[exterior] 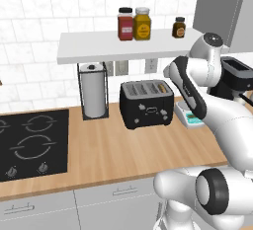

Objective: Start the toaster. Once the lever pops up, take the bread to the plate on the dining counter.

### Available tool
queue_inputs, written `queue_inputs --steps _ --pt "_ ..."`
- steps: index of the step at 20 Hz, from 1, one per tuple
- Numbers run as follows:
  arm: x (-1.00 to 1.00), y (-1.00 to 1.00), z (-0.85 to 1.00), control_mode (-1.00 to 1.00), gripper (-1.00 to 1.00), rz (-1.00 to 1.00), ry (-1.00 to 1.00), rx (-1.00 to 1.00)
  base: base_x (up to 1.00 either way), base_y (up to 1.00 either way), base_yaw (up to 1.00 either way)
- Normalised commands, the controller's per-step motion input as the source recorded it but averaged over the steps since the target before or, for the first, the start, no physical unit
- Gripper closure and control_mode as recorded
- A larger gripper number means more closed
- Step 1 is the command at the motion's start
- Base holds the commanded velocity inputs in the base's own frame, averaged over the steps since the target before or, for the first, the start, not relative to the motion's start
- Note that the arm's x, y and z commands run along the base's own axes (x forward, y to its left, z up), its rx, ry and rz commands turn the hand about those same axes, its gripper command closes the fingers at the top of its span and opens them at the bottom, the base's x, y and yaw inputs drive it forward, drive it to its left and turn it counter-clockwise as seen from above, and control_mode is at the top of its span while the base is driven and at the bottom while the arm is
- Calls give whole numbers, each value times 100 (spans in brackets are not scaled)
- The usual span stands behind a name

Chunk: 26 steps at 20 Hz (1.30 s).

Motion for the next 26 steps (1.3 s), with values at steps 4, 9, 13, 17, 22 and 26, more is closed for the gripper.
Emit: queue_inputs --steps 4,9,13,17,22,26 --pt "0 0 0 -100 -100 0 0 0 0 0 0" --pt "0 0 0 -100 -100 0 0 0 0 0 0" --pt "0 0 0 -100 -100 0 0 0 0 0 0" --pt "0 0 0 -100 -100 0 0 0 0 0 0" --pt "0 0 0 -100 -100 0 0 0 0 0 0" --pt "0 0 0 -100 -100 0 0 0 0 0 0"
